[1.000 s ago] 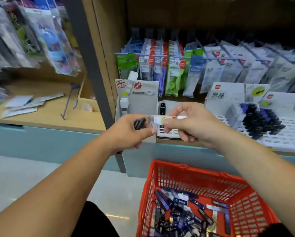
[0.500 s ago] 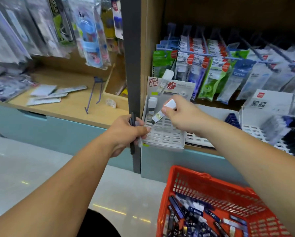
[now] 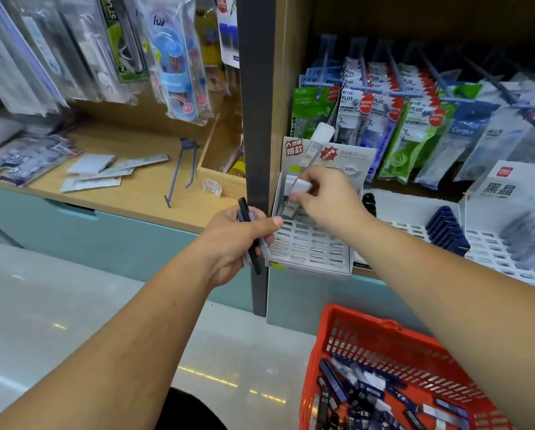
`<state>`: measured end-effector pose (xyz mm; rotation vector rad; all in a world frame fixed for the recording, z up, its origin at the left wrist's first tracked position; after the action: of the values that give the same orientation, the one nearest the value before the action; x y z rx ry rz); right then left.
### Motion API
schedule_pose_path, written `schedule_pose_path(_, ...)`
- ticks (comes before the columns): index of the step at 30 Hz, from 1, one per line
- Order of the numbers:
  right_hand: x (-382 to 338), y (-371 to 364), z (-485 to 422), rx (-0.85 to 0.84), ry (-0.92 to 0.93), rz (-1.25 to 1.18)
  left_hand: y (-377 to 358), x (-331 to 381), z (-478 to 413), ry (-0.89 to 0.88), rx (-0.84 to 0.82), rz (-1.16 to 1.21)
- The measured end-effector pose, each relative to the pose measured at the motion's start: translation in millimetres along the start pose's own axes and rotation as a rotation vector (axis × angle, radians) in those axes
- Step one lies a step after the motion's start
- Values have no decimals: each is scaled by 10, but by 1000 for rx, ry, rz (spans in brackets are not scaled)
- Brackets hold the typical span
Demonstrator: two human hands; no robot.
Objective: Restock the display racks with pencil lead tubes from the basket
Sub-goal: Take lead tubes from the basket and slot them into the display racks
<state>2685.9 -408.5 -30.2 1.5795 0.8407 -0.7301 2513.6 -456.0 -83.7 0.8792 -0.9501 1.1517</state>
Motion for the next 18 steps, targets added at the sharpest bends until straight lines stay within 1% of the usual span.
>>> schedule_pose_path(2, -21, 11, -2, 20, 14, 14, 6, 15, -1, 2, 3, 56)
schedule_pose_path(5, -18, 38, 8, 62, 17, -37, 11, 14, -17, 27, -3, 209)
schedule_pose_path(8, -67, 7, 25, 43, 98, 30, -36, 27, -24, 35, -29, 338)
schedule_pose_path(12, -109, -86, 47, 1, 187, 98, -89, 54, 0, 31, -61, 379)
schedule_pose_path(14, -129, -98, 67, 32, 249, 118, -97, 58, 3, 27, -70, 383)
schedule_pose_path(16, -143, -71, 112, 84, 280, 200, -98, 54, 3, 27, -66, 394)
schedule_pose_path(18, -123, -40, 171, 91, 266, 372, -106, 56, 8, 28, -66, 412)
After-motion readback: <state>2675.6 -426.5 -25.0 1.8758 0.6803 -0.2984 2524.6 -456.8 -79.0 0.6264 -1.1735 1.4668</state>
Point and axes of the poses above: each hand's wrist, its own z-axis away from the middle knuckle, its own y-axis out of the back of the hand, x = y × z, the point moved 8 cm from there along -z, towards the middle knuckle, and after that the axes turned 10 degrees about -z, right-handed, at the moved point
